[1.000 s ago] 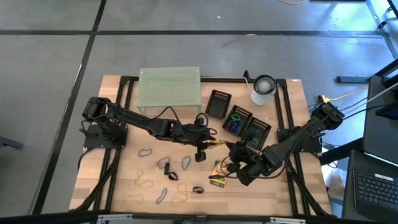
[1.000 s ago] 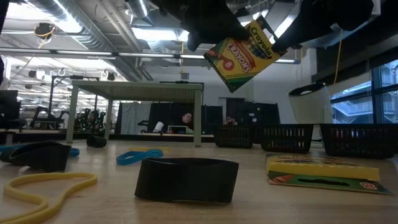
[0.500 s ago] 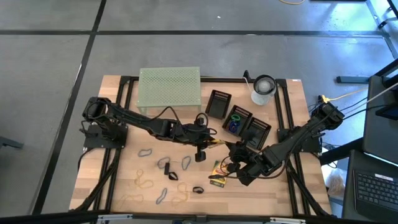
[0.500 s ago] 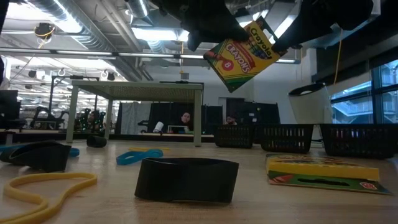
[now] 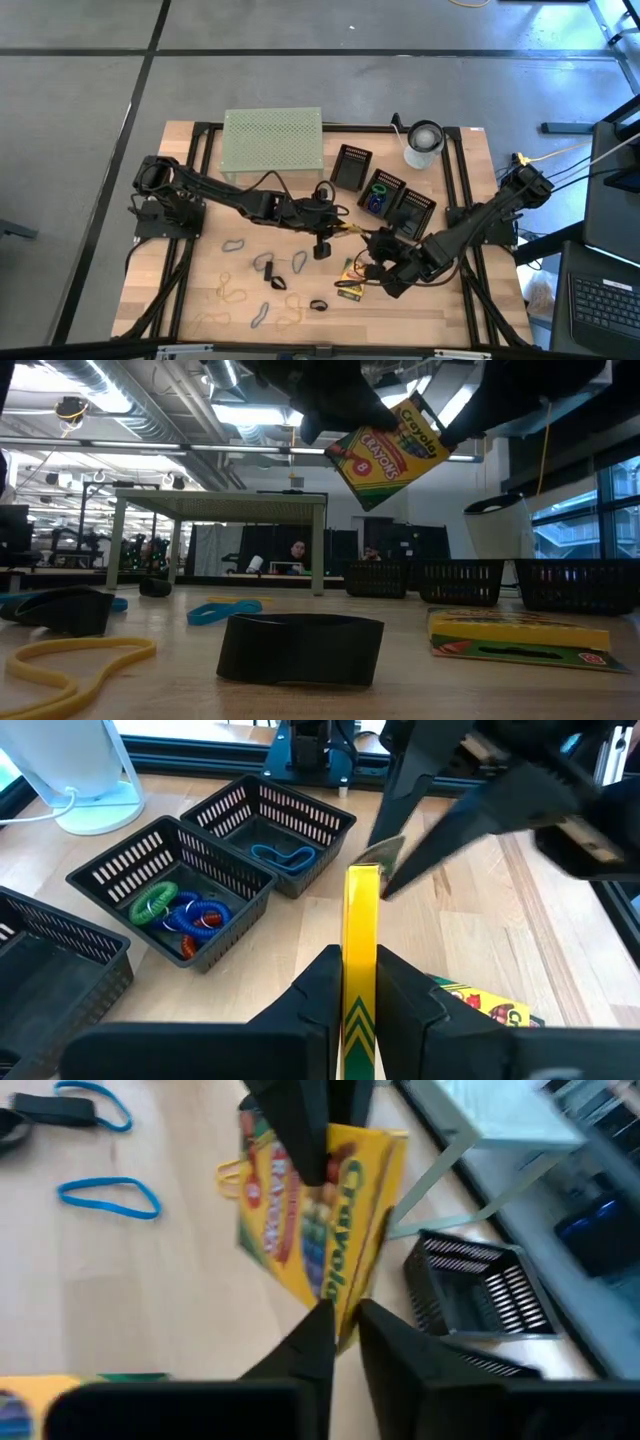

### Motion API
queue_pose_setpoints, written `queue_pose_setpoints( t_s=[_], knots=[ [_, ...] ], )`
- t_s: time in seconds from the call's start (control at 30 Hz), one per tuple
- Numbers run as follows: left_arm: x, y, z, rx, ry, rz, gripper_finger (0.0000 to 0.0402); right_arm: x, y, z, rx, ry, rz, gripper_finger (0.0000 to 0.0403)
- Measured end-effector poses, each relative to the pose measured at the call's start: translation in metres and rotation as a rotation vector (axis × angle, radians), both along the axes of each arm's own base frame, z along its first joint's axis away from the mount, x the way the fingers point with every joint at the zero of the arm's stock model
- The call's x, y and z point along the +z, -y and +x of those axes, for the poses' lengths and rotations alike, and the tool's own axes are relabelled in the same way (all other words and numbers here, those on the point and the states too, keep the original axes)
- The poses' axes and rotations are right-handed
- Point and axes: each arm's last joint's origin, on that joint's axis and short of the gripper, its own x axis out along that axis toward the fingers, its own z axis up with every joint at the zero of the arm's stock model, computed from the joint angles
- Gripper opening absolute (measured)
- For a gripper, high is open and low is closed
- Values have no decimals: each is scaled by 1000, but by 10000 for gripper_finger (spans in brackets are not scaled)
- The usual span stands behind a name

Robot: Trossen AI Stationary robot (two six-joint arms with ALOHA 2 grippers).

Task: Pick & Place Office Desk Supplies
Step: Put the crayon box into the top black bin

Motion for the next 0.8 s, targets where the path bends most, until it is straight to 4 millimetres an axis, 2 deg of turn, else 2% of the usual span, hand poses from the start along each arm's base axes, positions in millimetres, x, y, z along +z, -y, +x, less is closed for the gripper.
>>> queue_pose_setpoints(
  t_s=[0.2,0.4,0.6,0.7,0.8],
  knots=[
    [0,-3,0,9,5,0,38,21,-5,9,34,8,100,147],
    [1,-5,1,21,8,3,38,55,-10,12,77,-11,126,216],
    [1,-15,2,48,7,36,39,90,-12,6,57,-20,130,235],
    [1,-29,3,115,10,65,39,101,-13,3,52,-12,145,230],
    [3,-52,4,215,32,75,37,104,-17,0,82,-20,130,221]
  ],
)
